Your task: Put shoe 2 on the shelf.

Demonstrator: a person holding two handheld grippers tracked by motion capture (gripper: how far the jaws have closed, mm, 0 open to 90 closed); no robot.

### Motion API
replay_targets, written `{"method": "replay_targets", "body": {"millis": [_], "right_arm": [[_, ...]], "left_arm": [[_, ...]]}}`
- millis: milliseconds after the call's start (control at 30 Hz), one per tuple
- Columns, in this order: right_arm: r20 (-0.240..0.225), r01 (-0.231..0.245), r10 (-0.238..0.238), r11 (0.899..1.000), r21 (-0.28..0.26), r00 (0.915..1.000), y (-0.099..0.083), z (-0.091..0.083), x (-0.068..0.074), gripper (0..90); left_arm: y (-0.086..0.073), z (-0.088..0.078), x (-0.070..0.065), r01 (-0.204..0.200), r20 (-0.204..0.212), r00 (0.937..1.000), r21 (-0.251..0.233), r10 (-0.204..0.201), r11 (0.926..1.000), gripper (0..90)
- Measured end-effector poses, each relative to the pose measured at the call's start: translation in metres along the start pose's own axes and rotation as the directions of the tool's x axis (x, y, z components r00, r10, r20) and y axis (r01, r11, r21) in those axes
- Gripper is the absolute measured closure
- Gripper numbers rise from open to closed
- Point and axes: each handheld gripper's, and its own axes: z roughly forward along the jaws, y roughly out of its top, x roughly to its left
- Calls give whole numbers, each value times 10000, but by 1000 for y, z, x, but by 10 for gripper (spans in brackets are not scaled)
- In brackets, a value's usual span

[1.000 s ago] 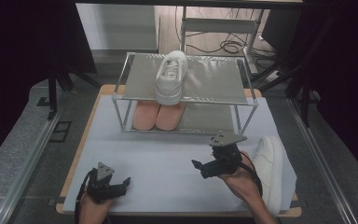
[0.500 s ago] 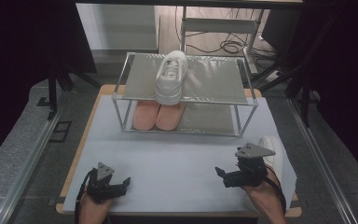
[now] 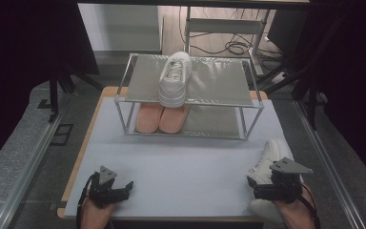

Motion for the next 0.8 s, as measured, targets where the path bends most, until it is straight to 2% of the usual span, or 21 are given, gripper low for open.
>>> {"method": "replay_targets", "body": {"millis": [200,300,467,500,567,800], "right_arm": [[429,-502,500,9987,28,9978,-17,-10,-14,0],[252,-841,842,9964,-34,9961,-23,-14,-22,0],[457,-1104,1109,9938,-125,9928,-30,-18,-33,4],[548,-1131,1132,9936,-54,9921,-30,-19,-35,42],[547,-1192,1196,9928,-101,9913,-31,-21,-38,179],[634,-1637,1647,9863,-216,9843,-32,-25,-50,506]], "left_arm": [[0,0,0,-4,-2,10000,1,4,10000,135],[0,0,0,4,-2,10000,-1,-4,10000,135],[0,0,0,-2,-4,10000,-2,2,10000,135],[0,0,0,0,-4,10000,0,0,10000,135],[0,0,0,-4,-4,10000,3,4,10000,136],[0,0,0,-1,-5,10000,-1,1,10000,135]]}}
